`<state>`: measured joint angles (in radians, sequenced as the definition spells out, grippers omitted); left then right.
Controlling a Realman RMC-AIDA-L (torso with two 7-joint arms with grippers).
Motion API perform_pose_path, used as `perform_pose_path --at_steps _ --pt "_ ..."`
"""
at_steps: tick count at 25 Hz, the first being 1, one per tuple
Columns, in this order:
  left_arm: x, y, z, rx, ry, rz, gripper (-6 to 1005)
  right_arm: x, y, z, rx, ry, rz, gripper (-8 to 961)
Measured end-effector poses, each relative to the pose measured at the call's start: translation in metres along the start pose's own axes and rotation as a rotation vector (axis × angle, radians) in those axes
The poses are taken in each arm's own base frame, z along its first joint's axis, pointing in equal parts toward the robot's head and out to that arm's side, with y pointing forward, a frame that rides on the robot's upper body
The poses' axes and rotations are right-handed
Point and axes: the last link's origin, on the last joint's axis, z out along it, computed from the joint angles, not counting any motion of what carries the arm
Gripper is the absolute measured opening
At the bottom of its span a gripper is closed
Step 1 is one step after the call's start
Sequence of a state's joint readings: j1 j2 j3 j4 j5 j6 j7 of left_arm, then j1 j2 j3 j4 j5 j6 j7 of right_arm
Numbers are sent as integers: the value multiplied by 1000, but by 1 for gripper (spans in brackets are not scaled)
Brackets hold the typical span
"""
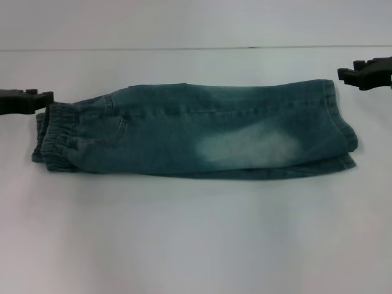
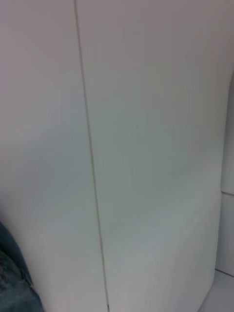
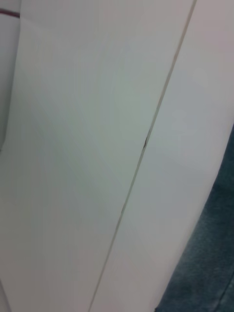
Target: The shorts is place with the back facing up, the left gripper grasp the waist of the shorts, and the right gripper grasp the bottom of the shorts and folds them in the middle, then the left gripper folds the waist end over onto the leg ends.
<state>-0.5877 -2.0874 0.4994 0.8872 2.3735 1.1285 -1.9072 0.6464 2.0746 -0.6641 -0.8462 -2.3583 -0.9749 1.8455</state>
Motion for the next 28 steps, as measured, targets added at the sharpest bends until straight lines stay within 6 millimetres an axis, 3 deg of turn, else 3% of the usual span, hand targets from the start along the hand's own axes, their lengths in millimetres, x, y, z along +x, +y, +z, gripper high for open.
perform_pose_path --at_steps 7,13,18,20,28 --pt "-5 -1 -27 -70 82 45 418 1 4 -19 -75 -60 -23 414" --pt "-37 3 -63 -197 140 91 620 13 27 -45 -261 -163 -78 660" --pt "-65 10 -78 -242 137 133 831 30 48 -60 -408 -234 -141 888" --pt "-75 11 -81 -242 131 137 917 38 60 -62 -479 -252 -174 911" --pt "-89 8 -67 -166 91 137 938 63 83 -59 -603 -275 -204 946"
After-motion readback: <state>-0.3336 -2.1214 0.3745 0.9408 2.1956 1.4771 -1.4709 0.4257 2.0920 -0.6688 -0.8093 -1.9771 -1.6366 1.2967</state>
